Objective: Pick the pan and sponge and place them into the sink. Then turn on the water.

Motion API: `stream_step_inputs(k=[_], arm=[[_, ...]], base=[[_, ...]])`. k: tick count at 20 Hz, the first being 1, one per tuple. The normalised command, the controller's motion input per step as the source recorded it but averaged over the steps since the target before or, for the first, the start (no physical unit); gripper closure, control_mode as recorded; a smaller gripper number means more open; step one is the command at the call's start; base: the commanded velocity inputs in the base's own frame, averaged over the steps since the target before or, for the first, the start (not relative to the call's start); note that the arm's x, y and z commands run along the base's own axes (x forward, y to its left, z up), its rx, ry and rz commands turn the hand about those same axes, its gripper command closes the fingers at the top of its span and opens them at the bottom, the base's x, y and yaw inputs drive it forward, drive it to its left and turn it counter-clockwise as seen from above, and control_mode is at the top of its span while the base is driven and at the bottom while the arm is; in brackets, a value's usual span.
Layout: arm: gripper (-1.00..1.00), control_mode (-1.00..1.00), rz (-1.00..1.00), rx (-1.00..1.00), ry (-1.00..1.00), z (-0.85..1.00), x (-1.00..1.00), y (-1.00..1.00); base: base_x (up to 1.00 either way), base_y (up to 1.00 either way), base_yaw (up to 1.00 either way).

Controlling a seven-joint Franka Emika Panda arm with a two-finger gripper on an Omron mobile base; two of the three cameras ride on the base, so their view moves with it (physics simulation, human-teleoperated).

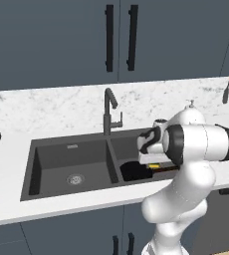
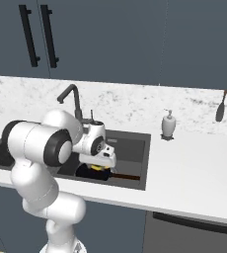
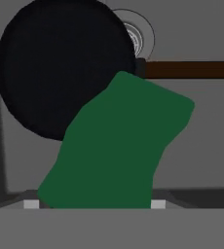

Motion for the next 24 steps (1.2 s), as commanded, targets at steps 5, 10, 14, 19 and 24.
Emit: stream_step_inputs(k=[5, 10, 14, 19, 24], arm=[[1.0, -1.0, 0.13, 0.0, 0.0, -0.28, 0.23, 0.0], [1.0, -1.0, 0.13, 0.0, 0.0, -0.28, 0.23, -0.02], [1.0, -1.0, 0.12, 0.0, 0.0, -0.26, 0.23, -0.06], [1.0, -1.0, 0.12, 0.0, 0.0, -0.24, 0.24, -0.06], [1.0, -1.0, 0.12, 0.0, 0.0, -0.26, 0.22, -0.03]], base=[[0.0, 0.0, 0.0], [0.0, 0.0, 0.0], [0.0, 0.0, 0.0], [0.0, 0.0, 0.0], [0.0, 0.0, 0.0]])
